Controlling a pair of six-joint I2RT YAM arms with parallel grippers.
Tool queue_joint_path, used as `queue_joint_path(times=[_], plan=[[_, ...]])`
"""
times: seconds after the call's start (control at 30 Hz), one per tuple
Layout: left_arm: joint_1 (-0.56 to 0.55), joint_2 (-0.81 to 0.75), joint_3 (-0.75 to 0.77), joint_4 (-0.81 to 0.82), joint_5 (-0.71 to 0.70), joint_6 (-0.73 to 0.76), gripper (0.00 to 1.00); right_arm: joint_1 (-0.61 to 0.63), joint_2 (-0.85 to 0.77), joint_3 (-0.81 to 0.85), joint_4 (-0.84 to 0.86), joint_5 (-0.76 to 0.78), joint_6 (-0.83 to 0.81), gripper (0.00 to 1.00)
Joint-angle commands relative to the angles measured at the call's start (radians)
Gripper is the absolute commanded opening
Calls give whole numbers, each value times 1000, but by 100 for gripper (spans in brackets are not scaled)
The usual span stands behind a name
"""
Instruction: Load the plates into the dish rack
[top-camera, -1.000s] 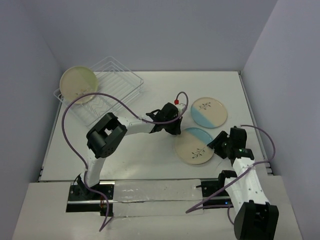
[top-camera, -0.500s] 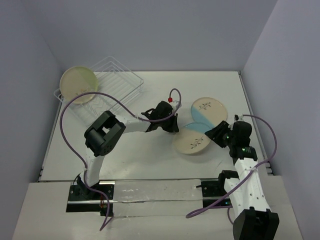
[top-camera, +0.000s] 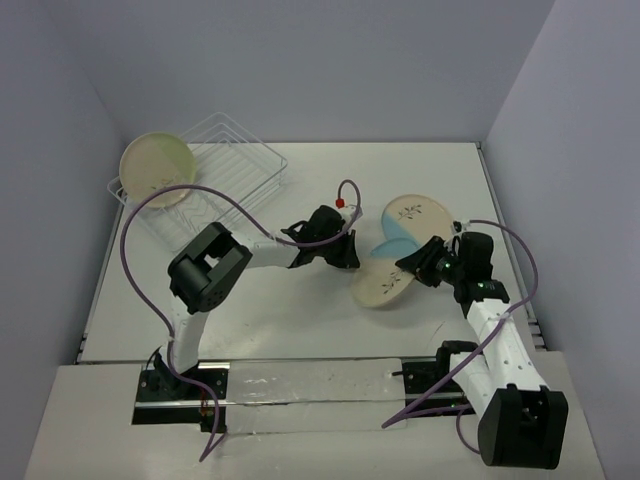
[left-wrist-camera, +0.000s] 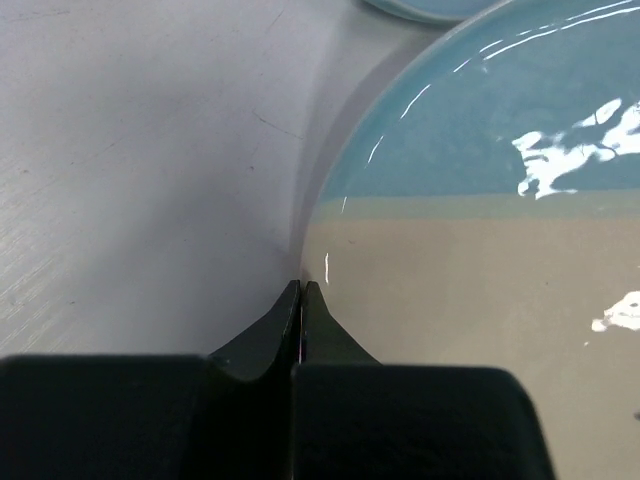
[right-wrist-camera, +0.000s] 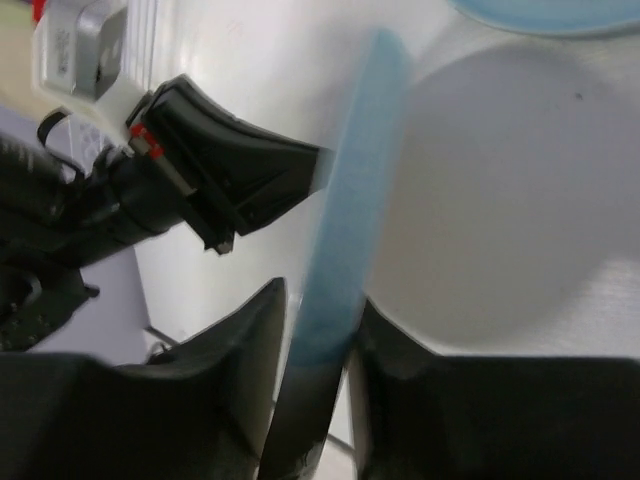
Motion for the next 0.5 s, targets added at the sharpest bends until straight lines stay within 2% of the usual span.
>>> queue_joint_path(times=[0.0,0.07,0.13,0.2,0.27,0.3,0.4,0.47], plan=[[-30,4,-53,-75,14,6,0,15,-15,36,29,11,9,27],[-25,-16,-60,-67,23,2,1,15,-30,55,-4,72,4,24],[-15,-33,-60,-56,50,2,6,15,-38,86,-63,134,-24,22],[-8,-51,-56,-53,72,11,30,15,-46,108,-117,200,-28,14],[-2,-74,-43,-57,84,29,47,15,-53,119,-140,252,-22,4],[6,-93,-33,-60,90,40,52,15,-56,123,-140,268,-20,1],[38,-132,-13,-85,81,71,62,15,-78,137,-126,315,-12,0],[79,-180,-3,-82,105,75,74,15,-107,152,-98,318,-14,0]])
